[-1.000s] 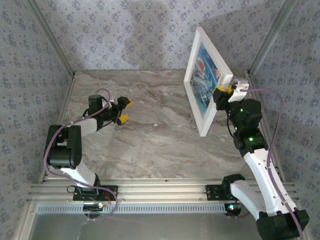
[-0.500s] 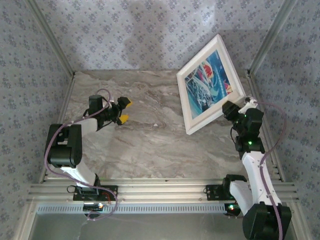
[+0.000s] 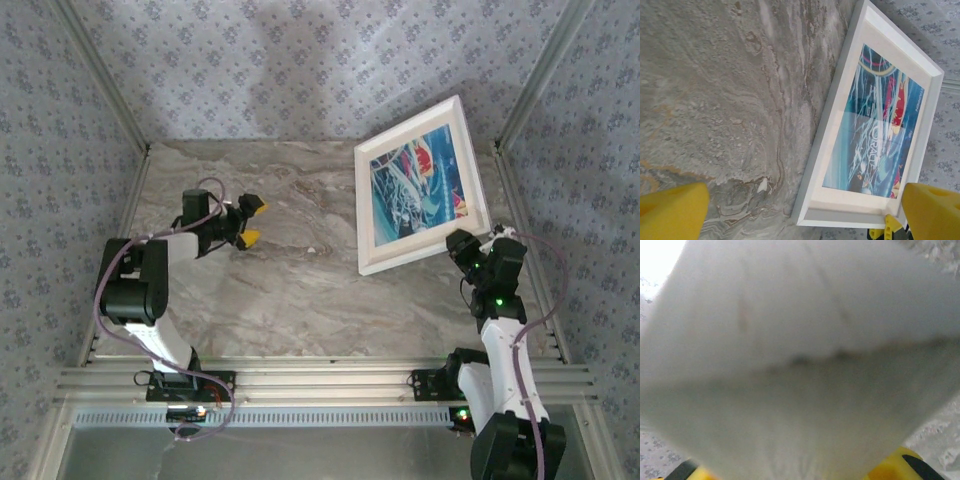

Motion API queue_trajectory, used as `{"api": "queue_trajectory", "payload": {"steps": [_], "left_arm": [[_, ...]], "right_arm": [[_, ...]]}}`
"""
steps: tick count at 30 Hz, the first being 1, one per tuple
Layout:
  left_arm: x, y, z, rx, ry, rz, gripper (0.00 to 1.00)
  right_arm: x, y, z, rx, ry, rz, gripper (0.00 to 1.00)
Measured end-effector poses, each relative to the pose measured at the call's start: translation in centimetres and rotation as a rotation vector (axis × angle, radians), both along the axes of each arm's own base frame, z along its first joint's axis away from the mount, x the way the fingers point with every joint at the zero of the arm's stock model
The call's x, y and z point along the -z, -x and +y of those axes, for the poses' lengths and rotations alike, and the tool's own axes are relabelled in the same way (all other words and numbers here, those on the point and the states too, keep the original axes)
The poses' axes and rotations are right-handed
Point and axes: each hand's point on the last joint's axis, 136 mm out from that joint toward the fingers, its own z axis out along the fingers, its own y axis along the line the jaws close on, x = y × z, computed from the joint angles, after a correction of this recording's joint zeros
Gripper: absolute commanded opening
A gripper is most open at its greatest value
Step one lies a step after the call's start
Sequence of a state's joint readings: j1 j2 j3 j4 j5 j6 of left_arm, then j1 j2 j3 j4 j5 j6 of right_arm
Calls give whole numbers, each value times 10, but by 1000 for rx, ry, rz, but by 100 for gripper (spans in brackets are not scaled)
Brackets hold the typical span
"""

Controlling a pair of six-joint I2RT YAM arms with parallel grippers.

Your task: Put the photo into the frame

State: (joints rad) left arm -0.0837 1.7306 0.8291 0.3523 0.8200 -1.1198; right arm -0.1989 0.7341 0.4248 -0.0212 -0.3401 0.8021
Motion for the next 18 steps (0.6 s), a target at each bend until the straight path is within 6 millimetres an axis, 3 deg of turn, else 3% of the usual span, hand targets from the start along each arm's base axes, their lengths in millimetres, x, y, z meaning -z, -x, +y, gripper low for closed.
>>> {"api": "queue_trajectory", "payload": {"steps": [10, 18], "left_arm": [[-4, -6, -29, 70, 2, -21, 99], [-17, 0, -67, 211, -93, -83, 98]], "right_arm": [[18, 20, 15, -22, -87, 99, 0], [39, 24, 30, -65, -130, 195, 0]]}}
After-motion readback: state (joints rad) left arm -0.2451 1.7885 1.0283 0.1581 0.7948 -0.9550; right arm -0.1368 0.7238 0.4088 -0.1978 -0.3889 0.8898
